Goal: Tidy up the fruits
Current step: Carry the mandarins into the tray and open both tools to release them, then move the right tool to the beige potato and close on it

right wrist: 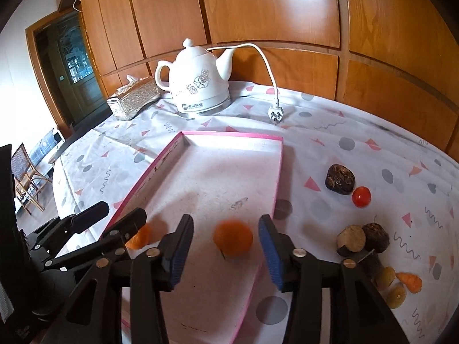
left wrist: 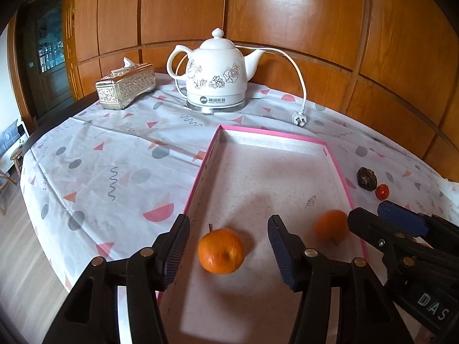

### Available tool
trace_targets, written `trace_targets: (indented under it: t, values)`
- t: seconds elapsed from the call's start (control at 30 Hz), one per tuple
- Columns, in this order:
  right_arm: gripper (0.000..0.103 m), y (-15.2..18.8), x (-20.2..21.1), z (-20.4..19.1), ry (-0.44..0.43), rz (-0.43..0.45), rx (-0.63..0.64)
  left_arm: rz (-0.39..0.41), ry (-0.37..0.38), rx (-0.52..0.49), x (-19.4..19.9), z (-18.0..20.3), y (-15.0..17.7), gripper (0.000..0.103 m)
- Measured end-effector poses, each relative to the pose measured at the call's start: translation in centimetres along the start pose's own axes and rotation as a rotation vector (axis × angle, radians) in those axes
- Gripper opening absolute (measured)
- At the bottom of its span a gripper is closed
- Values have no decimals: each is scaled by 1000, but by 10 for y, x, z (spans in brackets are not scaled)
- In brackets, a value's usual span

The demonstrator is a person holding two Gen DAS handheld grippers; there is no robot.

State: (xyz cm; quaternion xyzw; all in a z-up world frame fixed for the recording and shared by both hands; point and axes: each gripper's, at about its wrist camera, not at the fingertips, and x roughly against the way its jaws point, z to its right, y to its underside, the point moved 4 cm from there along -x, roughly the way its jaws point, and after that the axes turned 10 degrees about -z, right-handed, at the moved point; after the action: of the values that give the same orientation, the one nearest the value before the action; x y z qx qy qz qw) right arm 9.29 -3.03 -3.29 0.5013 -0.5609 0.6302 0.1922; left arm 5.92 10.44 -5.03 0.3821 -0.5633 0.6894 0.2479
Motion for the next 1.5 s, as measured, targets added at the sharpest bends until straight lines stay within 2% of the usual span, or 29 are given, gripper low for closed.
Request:
trace_targets:
  t: [0.17, 0.4, 0.97, 1.13, 1.2, 1.37, 1.5]
  values:
    - [50, 13, 10, 9, 32, 11, -20, -2, 19, -17, 5, 10, 3, 58]
    - [50, 37, 25, 42, 83, 22, -92, 0, 63, -72, 12, 34, 10, 63]
    - [50, 99, 54, 157, 210, 10, -392, -29, 219, -249, 20, 96, 27, 63]
    - [50, 109, 53, 175, 235, -5, -420, -40, 249, -283, 21, 109, 30, 63]
    - [46, 113, 53, 180, 240, -9, -427, -50, 262, -292, 20, 114, 32, 63]
    - [39, 115, 46, 185, 212, -28, -431, -62, 284, -326, 18, 127, 36, 63]
    - [38, 109, 38, 186, 206, -39, -414, -66, 296, -350, 18, 134, 38, 63]
